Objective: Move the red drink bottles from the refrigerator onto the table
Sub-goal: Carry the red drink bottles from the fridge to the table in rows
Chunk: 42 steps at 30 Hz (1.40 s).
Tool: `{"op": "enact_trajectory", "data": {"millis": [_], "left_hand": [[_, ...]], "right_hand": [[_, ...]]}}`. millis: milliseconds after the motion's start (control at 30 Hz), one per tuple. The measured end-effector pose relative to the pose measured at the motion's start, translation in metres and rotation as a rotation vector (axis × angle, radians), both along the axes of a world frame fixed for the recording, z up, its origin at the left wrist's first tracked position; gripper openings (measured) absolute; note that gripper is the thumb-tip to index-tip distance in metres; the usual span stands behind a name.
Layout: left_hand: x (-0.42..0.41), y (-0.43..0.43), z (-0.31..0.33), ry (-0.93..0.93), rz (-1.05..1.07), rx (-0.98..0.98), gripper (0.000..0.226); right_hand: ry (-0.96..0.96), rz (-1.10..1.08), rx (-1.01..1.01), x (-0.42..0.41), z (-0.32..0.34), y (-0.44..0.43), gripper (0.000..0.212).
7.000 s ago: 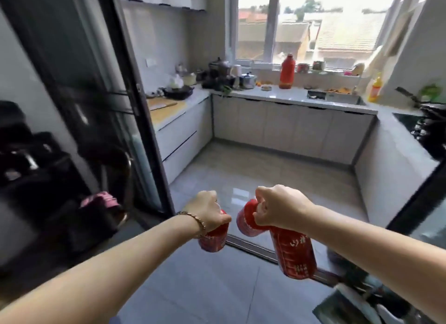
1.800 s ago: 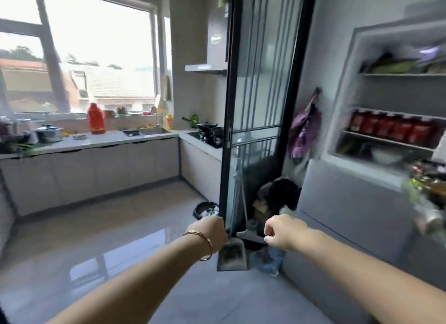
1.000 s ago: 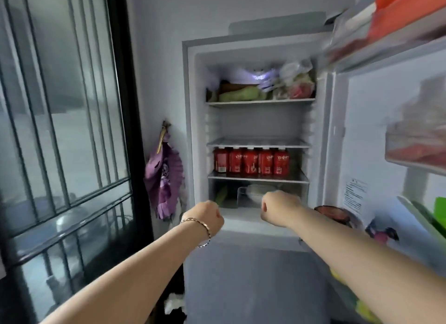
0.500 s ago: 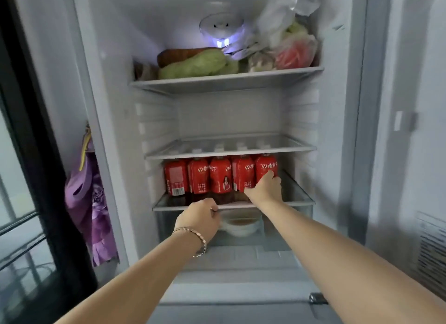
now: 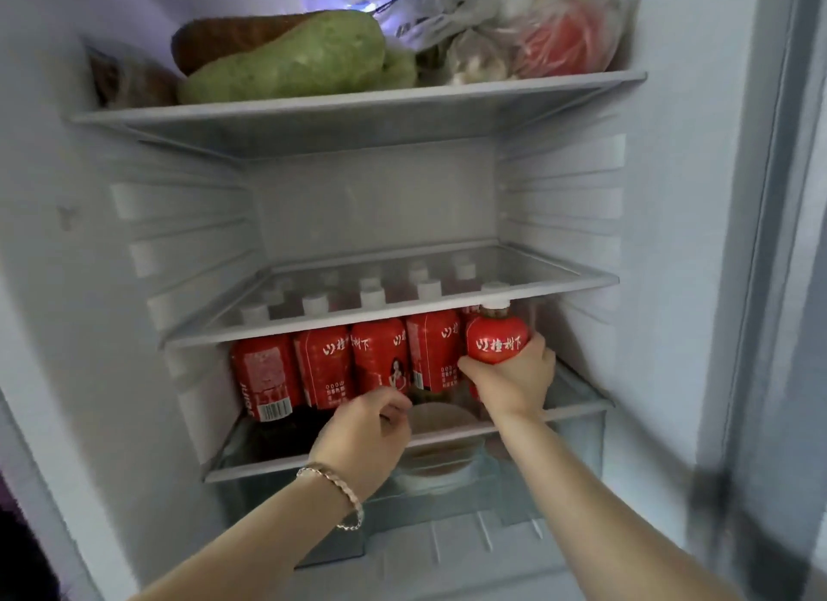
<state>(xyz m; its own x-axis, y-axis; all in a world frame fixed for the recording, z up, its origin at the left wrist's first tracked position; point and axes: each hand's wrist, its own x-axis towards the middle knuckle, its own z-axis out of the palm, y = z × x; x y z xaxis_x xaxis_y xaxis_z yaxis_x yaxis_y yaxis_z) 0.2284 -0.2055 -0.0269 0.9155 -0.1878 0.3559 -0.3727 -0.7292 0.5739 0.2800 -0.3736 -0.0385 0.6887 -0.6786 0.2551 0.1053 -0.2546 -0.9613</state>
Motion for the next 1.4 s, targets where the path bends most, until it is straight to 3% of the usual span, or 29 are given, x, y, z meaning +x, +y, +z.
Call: {"op": "enact_trajectory", "data": {"millis": [100,200,367,533,633,700,800,867,933,1000,1100,1233,1400], "left_hand": [[0.002,-0.006,-0.001,-0.024,-0.064,-0.122,0.023],[-0.002,-0.013,0.014,-0.107,-0.125,-0.205,0.028],[-0.011,-0.017,0.039,-0.186,-0.207,-0.007,0.058],[-0.002,0.003,0.051,-0.273,-0.032,0.021,0.031],[-0.001,0.016,0.056,-0.368,0.043,0.158,0.021],[-0.004,0.021,0.057,-0.418,0.076,0.228,0.021],[-0.006,0.024,0.057,-0.519,0.083,0.277,0.015],[-0.008,0.023,0.053,-0.628,0.013,0.341,0.012],[-0.01,0.021,0.049,-0.703,-0.027,0.392,0.018],[-0.009,0.018,0.049,-0.699,-0.025,0.389,0.018],[-0.002,0.015,0.055,-0.661,0.055,0.355,0.017],[0.001,0.011,0.059,-0.563,0.135,0.422,0.036],[-0.003,0.007,0.064,-0.538,0.175,0.494,0.075]], "right_hand": [[-0.093,-0.124,0.056,-0.024,-0.003,0.01,0.084],[-0.141,-0.102,0.048,-0.045,-0.006,0.02,0.087],[-0.19,0.104,-0.019,-0.066,-0.017,0.057,0.094],[-0.084,0.469,-0.127,-0.063,-0.014,0.077,0.094],[0.005,0.78,-0.118,-0.055,0.0,0.055,0.096],[-0.014,0.741,-0.013,-0.039,0.008,0.041,0.098],[-0.211,0.537,0.172,-0.009,0.019,0.035,0.064],[-0.173,0.39,0.079,0.014,0.024,0.031,0.061],[-0.082,0.481,-0.021,0.029,0.023,0.028,0.068],[-0.024,0.522,-0.046,0.034,0.019,0.028,0.072],[-0.036,0.382,-0.117,0.026,0.017,0.028,0.072],[-0.111,0.184,-0.141,-0.008,0.005,0.032,0.08],[-0.242,0.172,-0.103,-0.052,-0.004,0.03,0.075]]}}
